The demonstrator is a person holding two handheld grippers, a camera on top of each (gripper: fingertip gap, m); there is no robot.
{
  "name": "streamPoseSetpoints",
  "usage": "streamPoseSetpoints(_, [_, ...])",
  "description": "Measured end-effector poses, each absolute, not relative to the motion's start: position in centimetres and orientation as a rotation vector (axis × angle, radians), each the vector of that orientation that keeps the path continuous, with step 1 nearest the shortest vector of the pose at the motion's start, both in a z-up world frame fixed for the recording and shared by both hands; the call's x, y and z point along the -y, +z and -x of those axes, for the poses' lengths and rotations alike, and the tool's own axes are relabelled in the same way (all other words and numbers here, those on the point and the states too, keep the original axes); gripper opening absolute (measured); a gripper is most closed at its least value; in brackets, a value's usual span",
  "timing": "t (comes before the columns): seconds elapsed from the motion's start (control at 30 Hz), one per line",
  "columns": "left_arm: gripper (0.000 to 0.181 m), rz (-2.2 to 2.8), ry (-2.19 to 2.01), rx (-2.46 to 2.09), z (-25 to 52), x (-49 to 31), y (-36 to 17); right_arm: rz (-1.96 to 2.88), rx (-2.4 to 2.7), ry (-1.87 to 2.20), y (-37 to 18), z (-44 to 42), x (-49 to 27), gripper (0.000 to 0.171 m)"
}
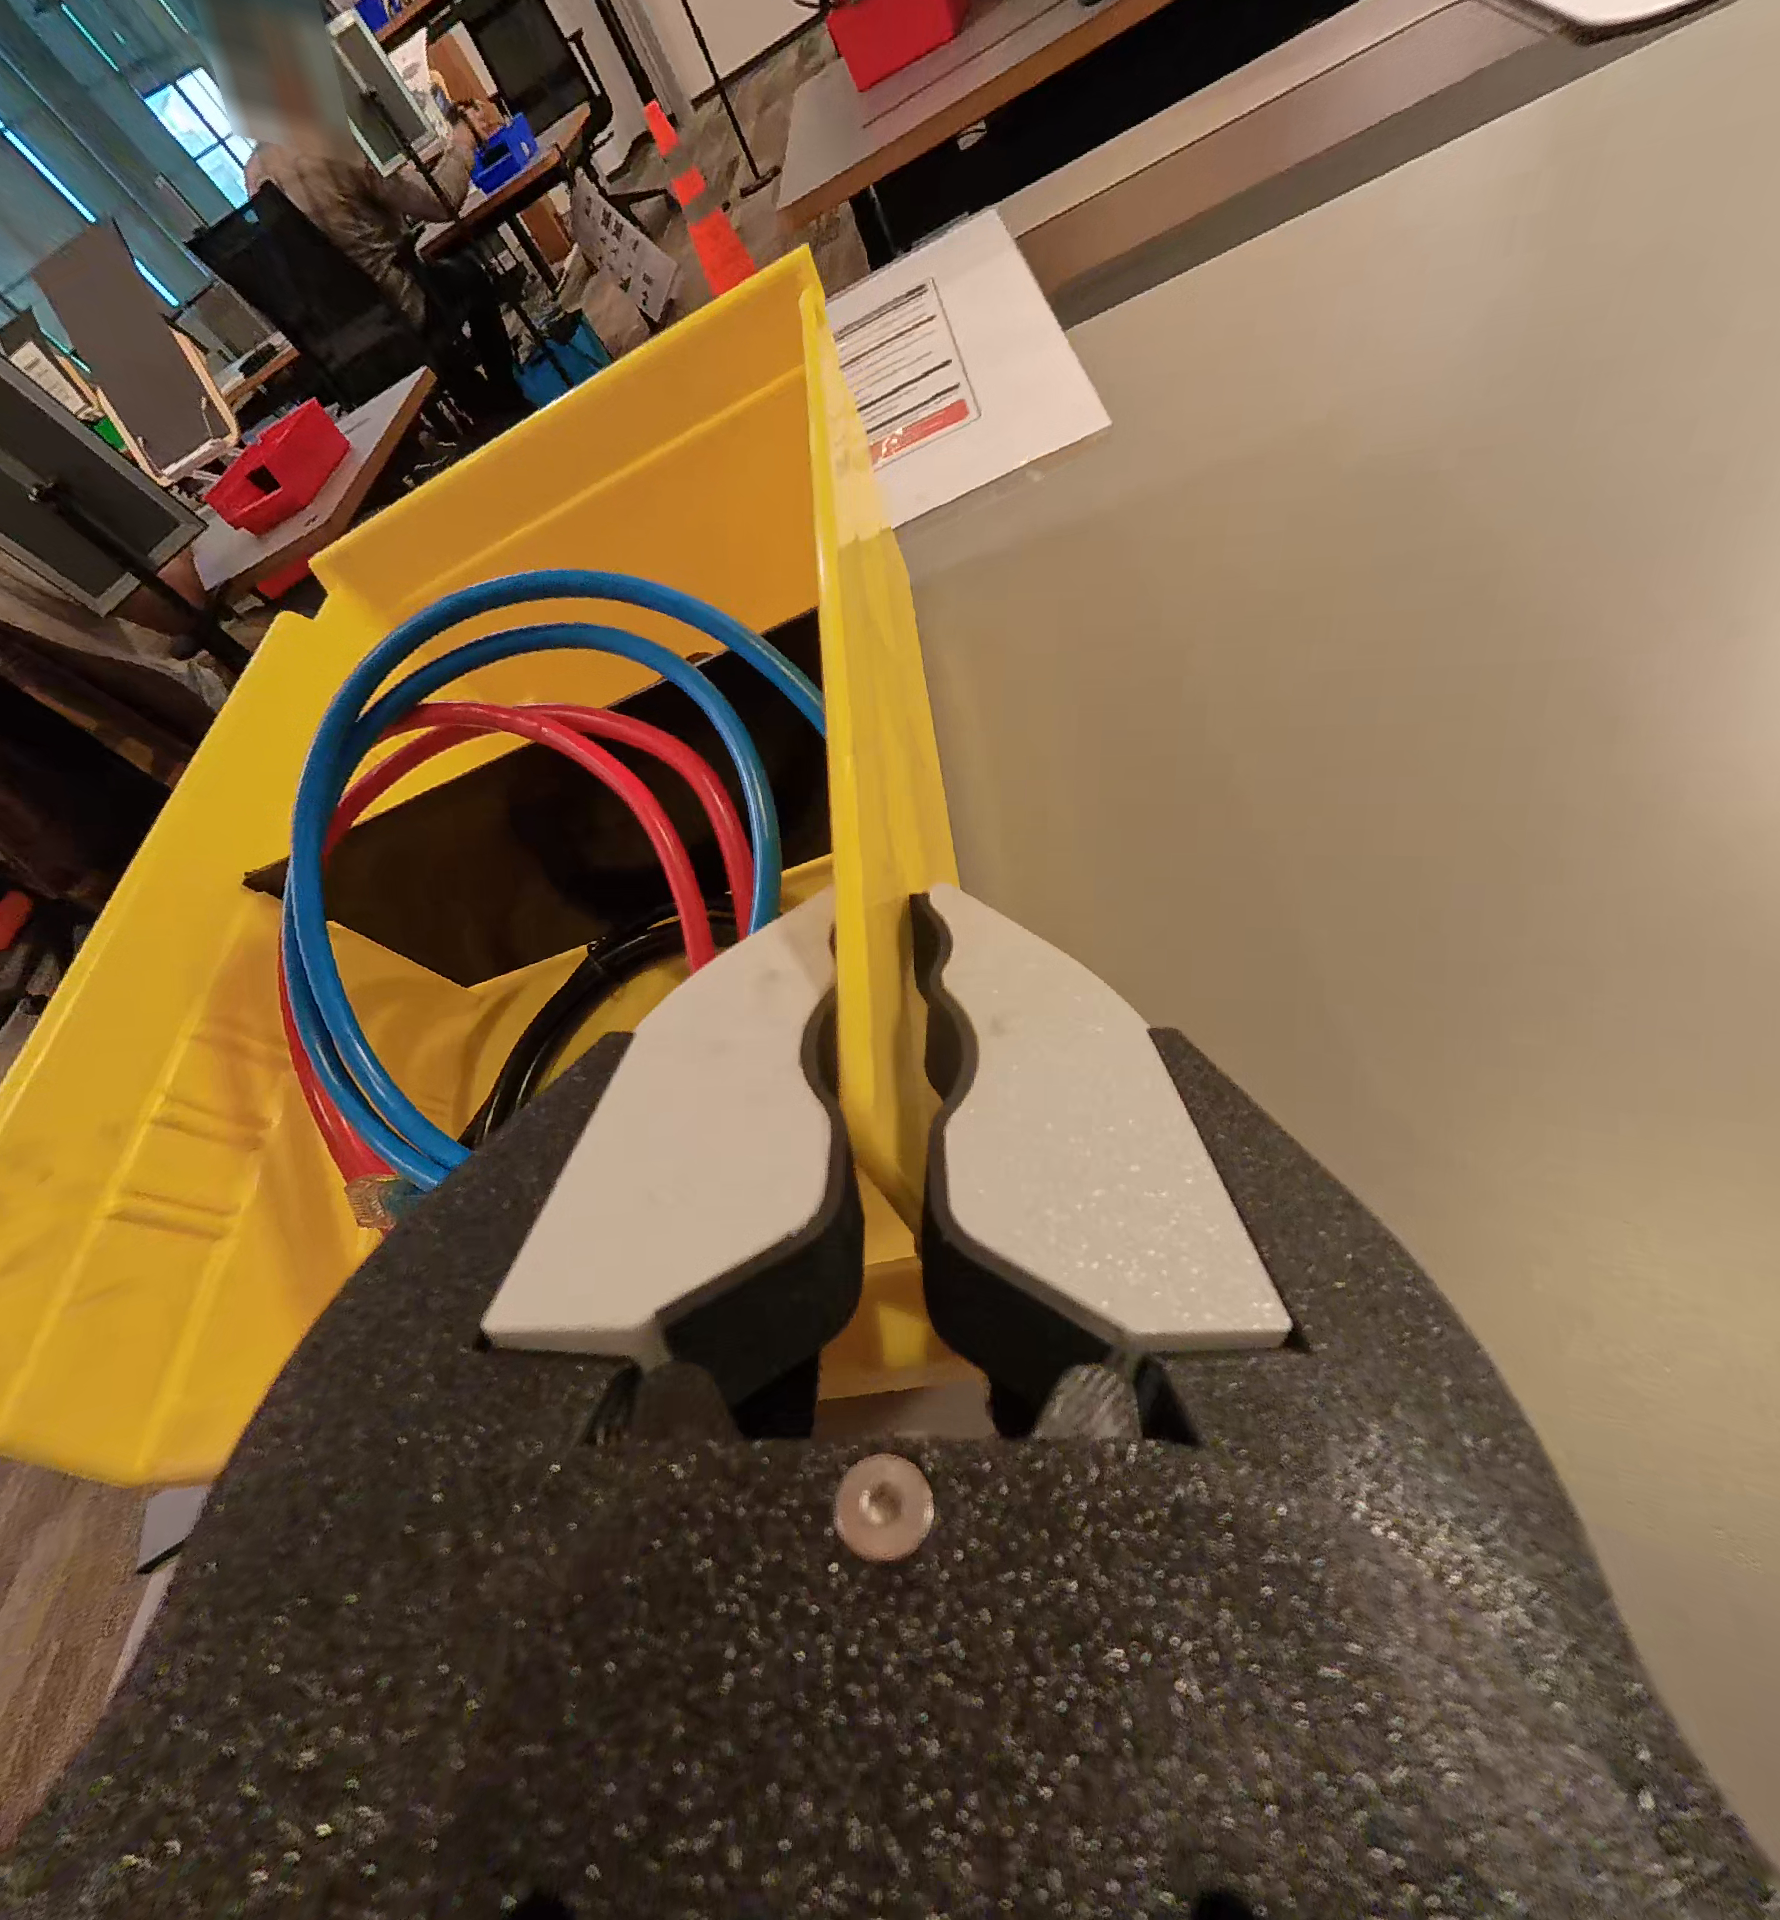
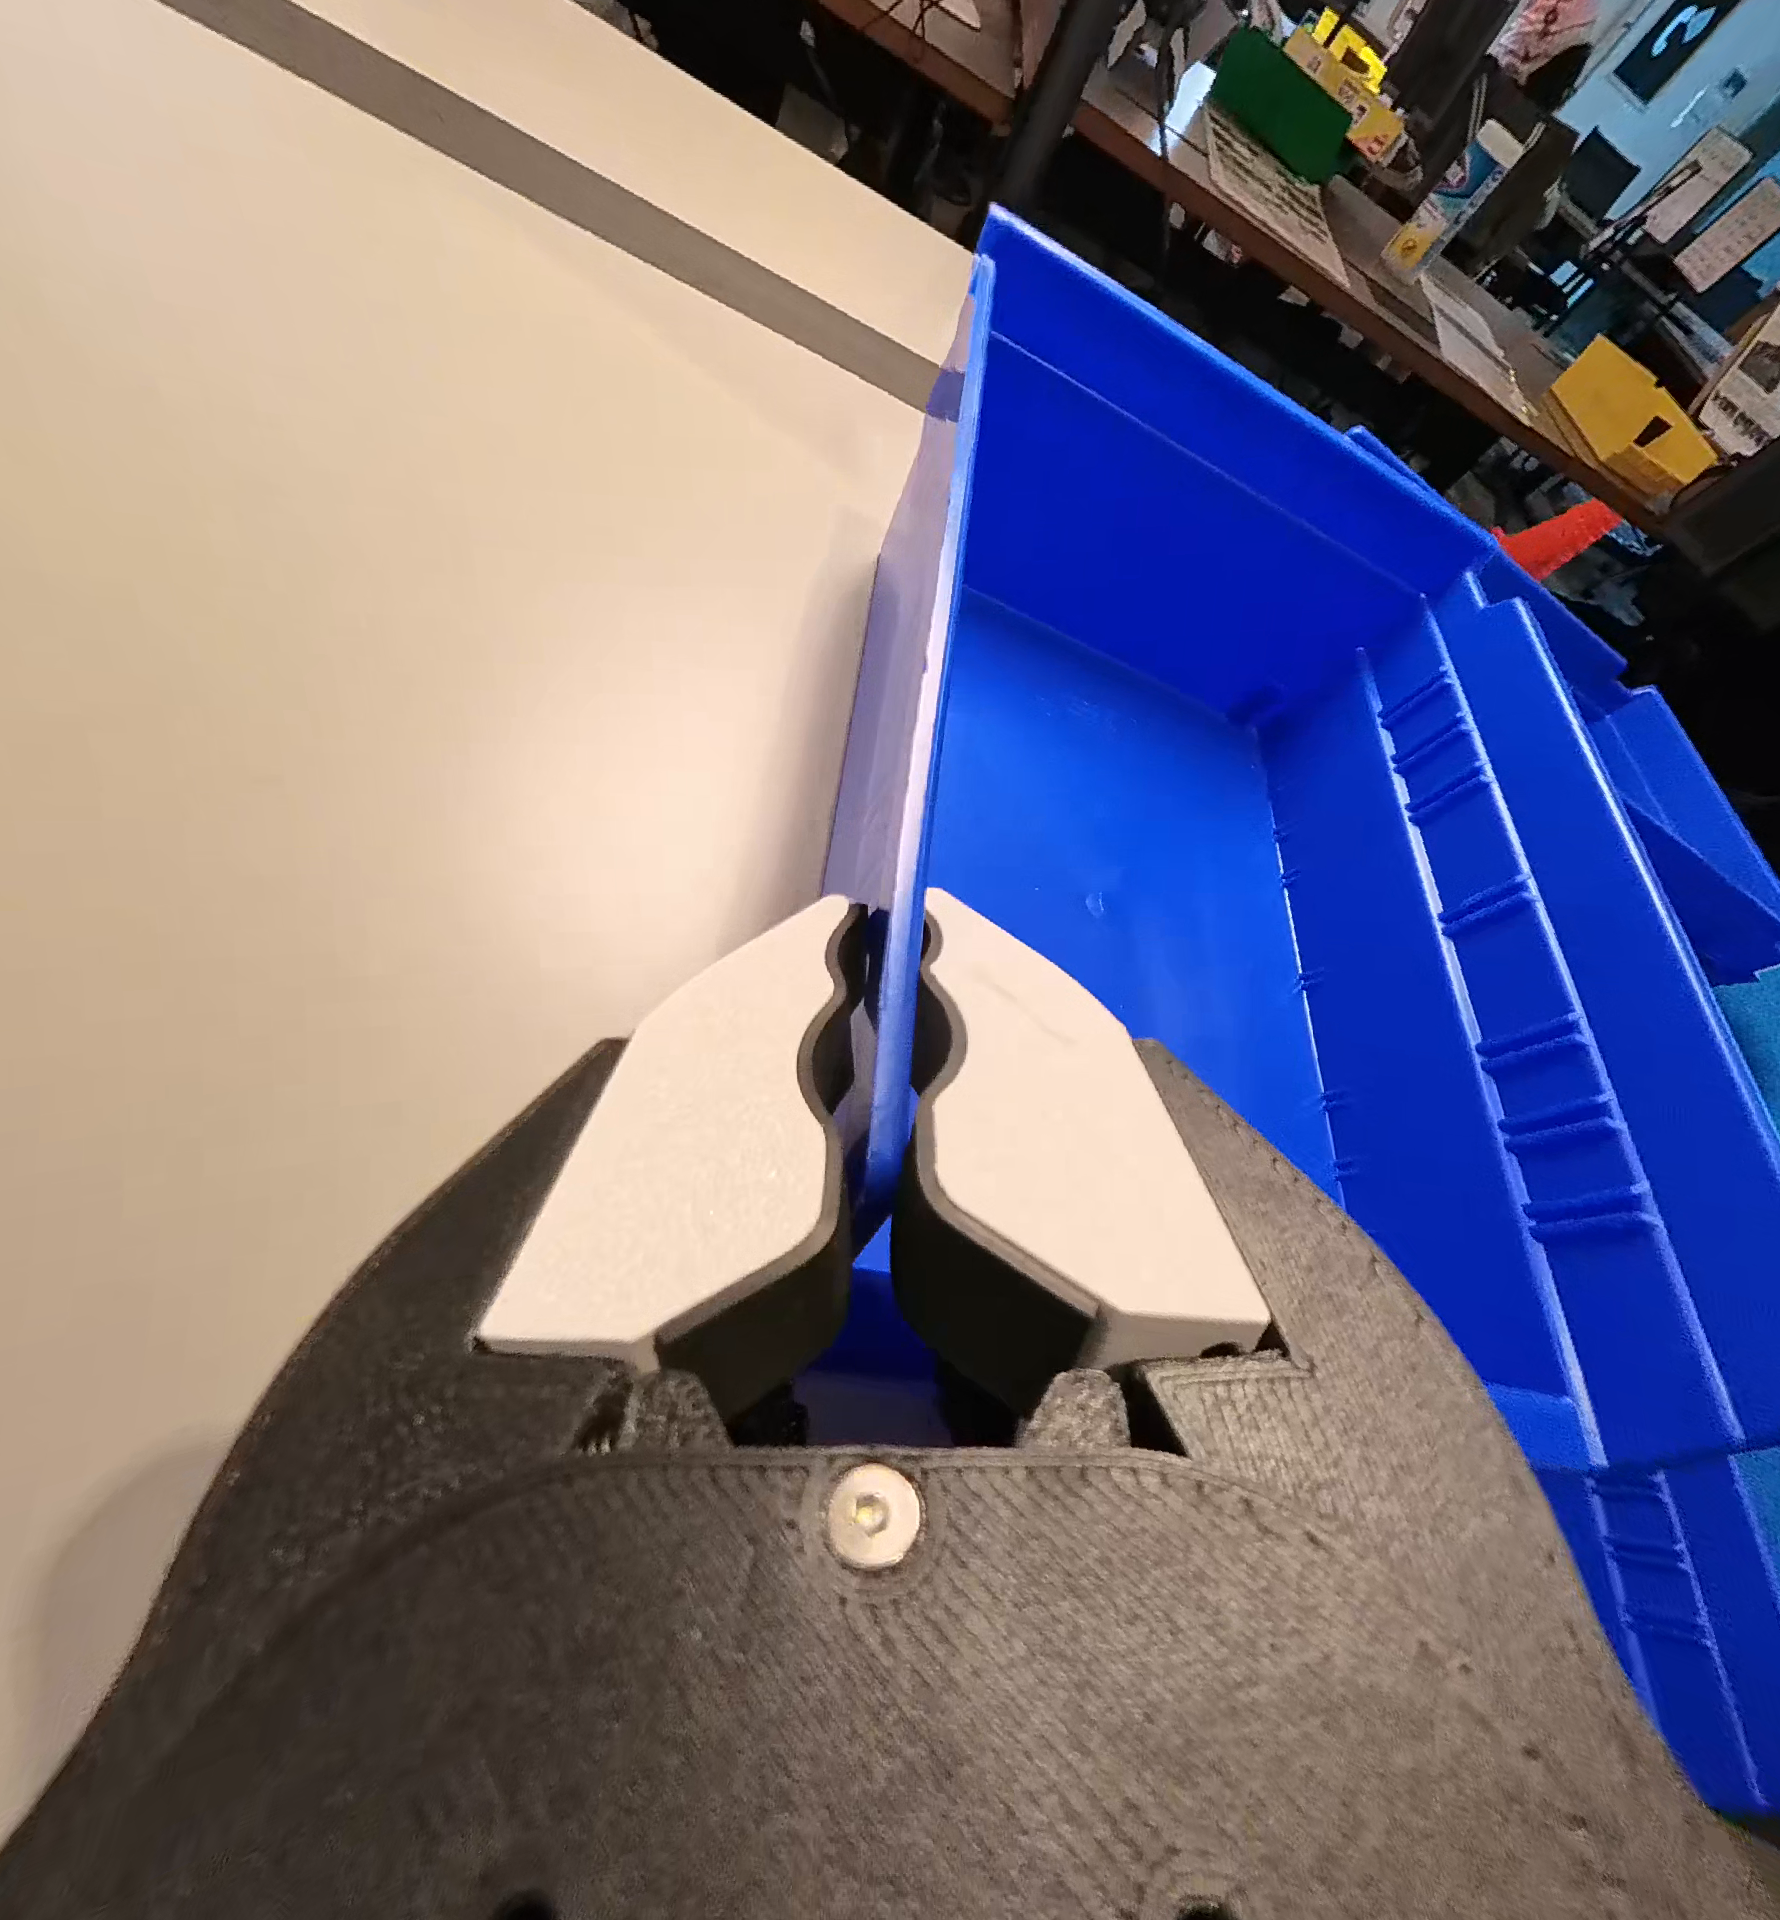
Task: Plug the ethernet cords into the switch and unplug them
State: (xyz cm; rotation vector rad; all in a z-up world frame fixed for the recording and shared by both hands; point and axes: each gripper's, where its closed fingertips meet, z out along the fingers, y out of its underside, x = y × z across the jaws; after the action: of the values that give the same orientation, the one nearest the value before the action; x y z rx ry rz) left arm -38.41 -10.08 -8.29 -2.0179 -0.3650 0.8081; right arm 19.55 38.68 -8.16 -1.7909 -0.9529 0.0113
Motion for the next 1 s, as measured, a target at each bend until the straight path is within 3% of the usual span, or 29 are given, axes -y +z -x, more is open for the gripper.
streamPoseSetpoints(0.9, [0.007,2.025,0.72,0.278,42.1,11.3,-8.5,1.808,1.041,0.054,-8.3,-21.7,-39.0,0.008])
streamPoseSetpoints(1.0, [0.024,1.999,0.625,0.278,40.8,11.5,-7.1,1.805,1.062,0.032,-7.7,-22.1,-38.1,0.017])
